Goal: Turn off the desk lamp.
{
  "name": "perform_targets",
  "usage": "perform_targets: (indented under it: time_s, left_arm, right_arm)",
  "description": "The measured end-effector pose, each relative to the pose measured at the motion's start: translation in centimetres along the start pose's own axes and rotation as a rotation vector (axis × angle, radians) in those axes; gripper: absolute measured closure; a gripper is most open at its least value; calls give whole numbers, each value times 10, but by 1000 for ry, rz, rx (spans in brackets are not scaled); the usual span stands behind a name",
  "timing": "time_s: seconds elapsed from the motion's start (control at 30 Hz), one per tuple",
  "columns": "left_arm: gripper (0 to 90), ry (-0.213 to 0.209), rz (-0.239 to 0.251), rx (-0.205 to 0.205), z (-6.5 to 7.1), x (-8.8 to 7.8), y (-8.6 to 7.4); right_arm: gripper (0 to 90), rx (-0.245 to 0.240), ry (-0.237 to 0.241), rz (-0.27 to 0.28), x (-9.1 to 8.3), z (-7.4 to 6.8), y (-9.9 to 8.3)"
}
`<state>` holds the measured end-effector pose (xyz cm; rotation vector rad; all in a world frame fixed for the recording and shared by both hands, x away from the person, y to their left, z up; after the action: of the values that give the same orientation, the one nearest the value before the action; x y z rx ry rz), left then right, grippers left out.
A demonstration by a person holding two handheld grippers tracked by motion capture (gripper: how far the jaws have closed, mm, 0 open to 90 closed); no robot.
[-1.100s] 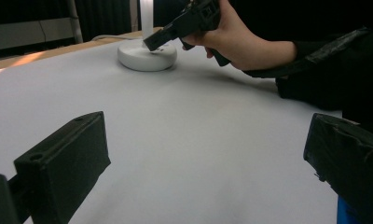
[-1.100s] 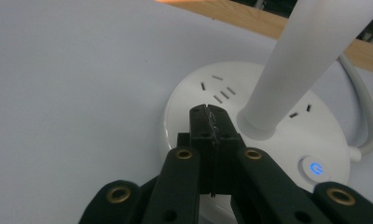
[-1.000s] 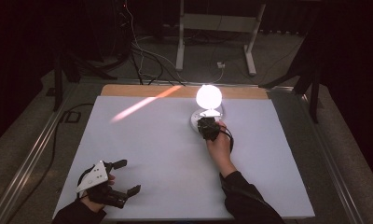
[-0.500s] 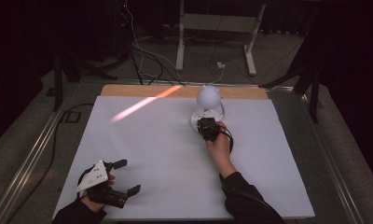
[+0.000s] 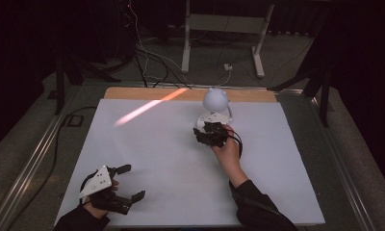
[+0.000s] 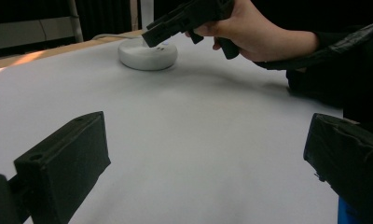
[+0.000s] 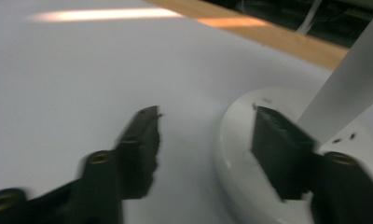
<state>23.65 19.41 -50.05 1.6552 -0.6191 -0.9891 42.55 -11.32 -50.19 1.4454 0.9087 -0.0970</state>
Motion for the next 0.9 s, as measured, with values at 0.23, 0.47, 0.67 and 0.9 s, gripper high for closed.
perform_targets:
  time_s: [0.23, 0.47, 0.67, 0.9]
  left_arm:
    - [6, 1, -3, -1, 0, 0, 0]
    - [6, -2, 6, -5, 0, -1, 0]
    - [6, -2, 0, -2, 0, 0, 0]
    - [6, -2, -2, 0, 0, 0, 0]
  right_arm:
    - [105, -6, 92, -68, -12, -5, -3]
    - [0, -56, 179, -76, -32, -6, -3]
    - [0, -74, 253, -92, -46, -2, -11]
    - [0, -106, 283, -158, -63, 4, -29]
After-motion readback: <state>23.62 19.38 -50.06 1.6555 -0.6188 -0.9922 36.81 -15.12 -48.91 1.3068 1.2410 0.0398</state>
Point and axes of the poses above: each handheld gripper's, and its own axes: x roughly forward along the jaws, y roughly out of its top, z roughly to its right, the point moved 3 cm from there along x, roughly forward along the jaws, and after that the axes turned 11 degrees about x, right-handed, at the moved point
